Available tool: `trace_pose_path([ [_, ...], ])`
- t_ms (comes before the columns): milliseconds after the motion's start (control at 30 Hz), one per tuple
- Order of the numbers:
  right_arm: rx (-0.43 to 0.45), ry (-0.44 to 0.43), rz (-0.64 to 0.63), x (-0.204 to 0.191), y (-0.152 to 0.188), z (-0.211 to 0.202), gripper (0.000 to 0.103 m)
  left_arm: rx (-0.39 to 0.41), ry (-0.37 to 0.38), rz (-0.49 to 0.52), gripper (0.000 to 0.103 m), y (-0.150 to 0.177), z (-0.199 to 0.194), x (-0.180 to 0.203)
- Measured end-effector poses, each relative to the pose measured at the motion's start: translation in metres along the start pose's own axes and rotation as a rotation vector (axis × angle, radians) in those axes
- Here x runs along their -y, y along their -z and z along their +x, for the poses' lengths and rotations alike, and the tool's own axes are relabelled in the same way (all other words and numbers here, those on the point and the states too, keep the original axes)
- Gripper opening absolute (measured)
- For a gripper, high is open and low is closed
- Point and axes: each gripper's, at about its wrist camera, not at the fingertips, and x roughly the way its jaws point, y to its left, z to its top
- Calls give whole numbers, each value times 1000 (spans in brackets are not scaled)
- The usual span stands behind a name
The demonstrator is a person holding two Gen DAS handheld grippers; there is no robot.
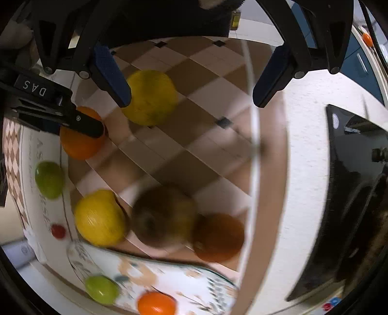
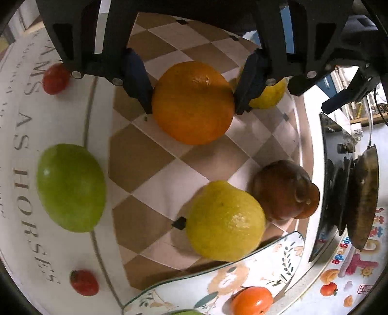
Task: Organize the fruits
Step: 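Grasp a yellow lemon with the left gripper while the right gripper grasps an orange, then place the lemon on the plate with the left gripper while the right places the orange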
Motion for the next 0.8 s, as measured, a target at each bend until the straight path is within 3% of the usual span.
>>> trace_pose_path([
  [233,-10,49,-12,13,9,-9,67,-82,29,87,100,2,35,36],
  [267,-11,49,-11,13,9,-9,67,-85,30,94,93,2,39,40],
  [333,-15,43,-8,14,8,-9,67,-98,25,108,68,4,46,45],
  [400,-16,39,-4,14,8,-8,68,-77,44,106,56,6,43,48],
  [533,-19,47,-8,13,5,-10,68,-56,5,92,56,6,41,46],
  [800,-37,76,-24,15,6,-4,70,-25,6,72,56,4,38,43],
])
